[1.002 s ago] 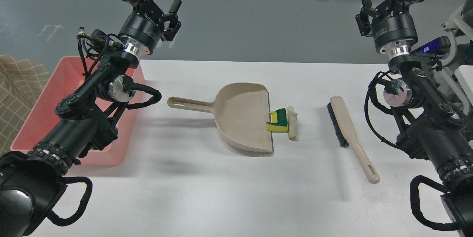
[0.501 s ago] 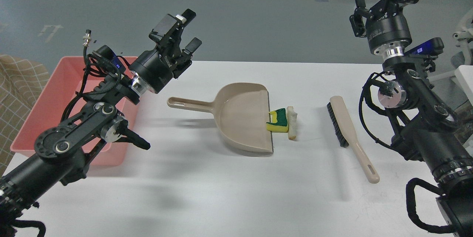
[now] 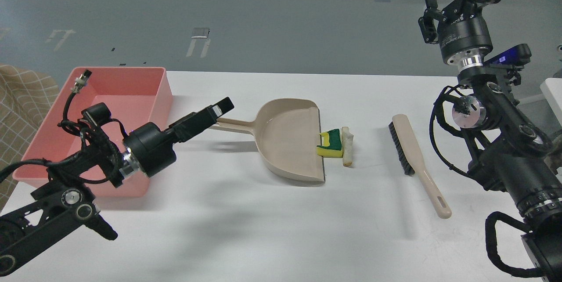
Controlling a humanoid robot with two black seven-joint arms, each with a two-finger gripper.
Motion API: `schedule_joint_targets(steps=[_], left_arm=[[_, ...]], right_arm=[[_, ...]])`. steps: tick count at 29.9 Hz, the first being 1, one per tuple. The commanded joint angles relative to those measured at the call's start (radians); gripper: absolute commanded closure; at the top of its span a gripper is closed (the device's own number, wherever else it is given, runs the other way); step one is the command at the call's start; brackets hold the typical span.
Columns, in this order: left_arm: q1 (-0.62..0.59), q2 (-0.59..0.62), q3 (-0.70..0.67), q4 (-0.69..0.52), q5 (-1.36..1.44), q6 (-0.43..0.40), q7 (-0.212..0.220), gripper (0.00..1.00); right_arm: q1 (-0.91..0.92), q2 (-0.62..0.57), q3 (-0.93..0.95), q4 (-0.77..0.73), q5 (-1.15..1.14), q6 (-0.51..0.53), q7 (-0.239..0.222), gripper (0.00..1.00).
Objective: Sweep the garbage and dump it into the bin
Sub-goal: 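Move the left gripper to the beige dustpan handle and grasp it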
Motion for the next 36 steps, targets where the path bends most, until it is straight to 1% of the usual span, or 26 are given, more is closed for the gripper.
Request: schedule_joint_targets(steps=[1, 2, 4, 6, 7, 8, 10, 11, 13, 18, 22, 30, 36], left_arm=[[0.059, -0.008, 0.0, -0.02, 0.017, 0.042, 0.027, 0.02], [0.074, -0.019, 0.0, -0.016, 0.012, 0.058, 0.05, 0.02], [0.092, -0.043, 0.002, -0.008, 0.006, 0.074, 0.064, 0.02], [0.102, -0.092, 0.0, 0.027, 0.004, 0.09, 0.073, 0.02], [0.099, -0.132, -0.003, 0.065, 0.001, 0.093, 0.078, 0.02], [0.096, -0.178, -0.003, 0.111, 0.001, 0.093, 0.092, 0.02], [0.093, -0.224, -0.003, 0.155, 0.0, 0.093, 0.107, 0.02], [0.09, -0.267, -0.003, 0.188, 0.0, 0.094, 0.121, 0.02], [0.09, -0.312, -0.008, 0.237, -0.003, 0.095, 0.129, 0.02], [0.073, -0.367, -0.014, 0.352, -0.017, 0.127, 0.132, 0.02], [0.005, -0.416, -0.011, 0.467, -0.037, 0.17, 0.132, 0.02], [-0.056, -0.456, -0.008, 0.52, -0.04, 0.182, 0.132, 0.02], [-0.091, -0.505, -0.008, 0.592, -0.04, 0.193, 0.13, 0.02]], right_arm=[[-0.002, 0.002, -0.001, 0.0, 0.0, 0.0, 0.0, 0.0], [-0.003, 0.002, -0.001, 0.0, 0.0, 0.0, 0.0, 0.0], [-0.003, 0.002, -0.001, 0.0, 0.0, 0.0, 0.0, 0.0], [-0.003, 0.002, -0.001, -0.003, 0.0, 0.0, 0.0, 0.0], [-0.003, 0.002, -0.001, -0.008, 0.0, 0.0, 0.0, 0.0], [-0.003, 0.0, -0.001, -0.008, 0.0, 0.0, 0.0, 0.0], [-0.003, 0.0, -0.001, -0.008, 0.0, 0.0, 0.0, 0.0], [-0.003, 0.0, -0.003, -0.008, 0.0, 0.0, 0.0, 0.0], [-0.005, -0.002, -0.003, -0.008, 0.0, 0.0, 0.0, 0.0], [-0.011, -0.012, -0.003, -0.006, 0.0, 0.0, 0.0, 0.0], [-0.018, -0.012, -0.003, -0.005, 0.0, 0.0, 0.0, 0.0], [-0.02, -0.009, -0.001, -0.005, 0.0, 0.0, 0.0, 0.0], [-0.018, -0.011, 0.0, -0.005, 0.0, 0.0, 0.0, 0.0]])
